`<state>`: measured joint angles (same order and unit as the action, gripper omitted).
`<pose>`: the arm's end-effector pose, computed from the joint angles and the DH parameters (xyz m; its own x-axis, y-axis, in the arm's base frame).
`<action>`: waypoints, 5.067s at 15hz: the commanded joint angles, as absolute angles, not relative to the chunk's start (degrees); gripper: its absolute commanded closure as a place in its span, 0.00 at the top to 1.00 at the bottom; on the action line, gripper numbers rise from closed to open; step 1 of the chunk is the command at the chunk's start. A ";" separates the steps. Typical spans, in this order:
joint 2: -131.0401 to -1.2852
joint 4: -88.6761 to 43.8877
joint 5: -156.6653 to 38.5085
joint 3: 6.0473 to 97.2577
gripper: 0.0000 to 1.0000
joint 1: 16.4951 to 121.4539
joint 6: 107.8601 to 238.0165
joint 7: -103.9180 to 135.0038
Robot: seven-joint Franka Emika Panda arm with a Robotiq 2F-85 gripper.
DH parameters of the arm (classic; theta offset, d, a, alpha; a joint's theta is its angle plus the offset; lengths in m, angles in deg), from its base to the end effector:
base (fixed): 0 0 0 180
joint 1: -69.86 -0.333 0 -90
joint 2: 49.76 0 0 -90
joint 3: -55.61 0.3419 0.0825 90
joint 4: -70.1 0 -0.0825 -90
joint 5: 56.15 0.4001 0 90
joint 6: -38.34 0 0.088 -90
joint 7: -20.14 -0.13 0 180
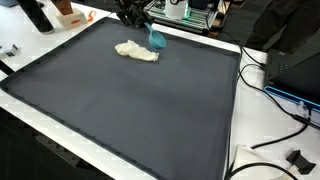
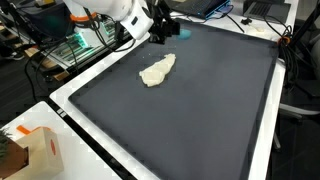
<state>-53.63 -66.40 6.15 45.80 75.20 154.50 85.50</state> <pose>0.4843 -0.0601 0.2846 0.9606 0.0127 0.2775 0.2217 -0.6371 -0.7382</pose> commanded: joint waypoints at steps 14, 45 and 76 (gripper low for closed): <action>-59.70 -65.62 14.03 43.90 0.27 82.96 150.61 86.42; -37.89 -82.29 -5.16 51.00 0.27 76.69 189.36 56.56; -30.37 -75.17 -55.75 56.89 0.52 73.59 170.62 14.93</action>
